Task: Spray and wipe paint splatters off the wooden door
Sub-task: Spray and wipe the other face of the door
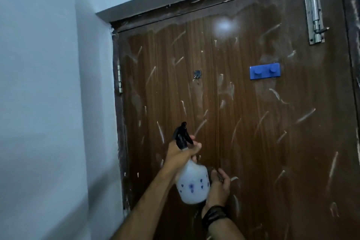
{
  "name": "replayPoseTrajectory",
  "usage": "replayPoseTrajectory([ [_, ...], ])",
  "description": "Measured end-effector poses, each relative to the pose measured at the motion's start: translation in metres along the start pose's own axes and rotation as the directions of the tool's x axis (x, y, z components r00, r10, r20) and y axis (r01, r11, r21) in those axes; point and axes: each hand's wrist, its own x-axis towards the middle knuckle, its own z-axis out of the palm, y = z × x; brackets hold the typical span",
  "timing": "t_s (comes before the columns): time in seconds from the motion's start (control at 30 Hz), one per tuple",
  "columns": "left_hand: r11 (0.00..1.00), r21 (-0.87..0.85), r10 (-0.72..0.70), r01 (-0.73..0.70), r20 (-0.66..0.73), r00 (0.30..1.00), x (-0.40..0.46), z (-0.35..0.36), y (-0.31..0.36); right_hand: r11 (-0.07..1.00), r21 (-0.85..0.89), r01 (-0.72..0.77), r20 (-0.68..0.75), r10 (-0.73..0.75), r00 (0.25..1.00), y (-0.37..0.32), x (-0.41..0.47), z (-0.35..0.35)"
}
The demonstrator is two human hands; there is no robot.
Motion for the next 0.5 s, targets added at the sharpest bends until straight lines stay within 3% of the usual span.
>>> replayPoseTrajectory([
  [0.17, 0.996, 0.014, 0.093, -0.093, 0.038, 0.995, 0.036, -0.029, 0.038, 0.979, -0.035, 0.199, 0.075, -0.196, 0.978, -0.002, -0.006, 0.058],
  [0.33, 0.981, 0.043, 0.183, -0.192, 0.162, 0.97, 0.063, -0.059, 0.058, 0.971, 0.03, 0.236, 0.018, -0.237, 0.971, -0.002, -0.004, 0.1],
  [0.5, 0.979, -0.079, 0.195, -0.187, 0.118, 0.974, 0.077, -0.075, 0.061, 0.954, 0.029, 0.298, 0.015, -0.299, 0.954, -0.002, -0.001, 0.124],
])
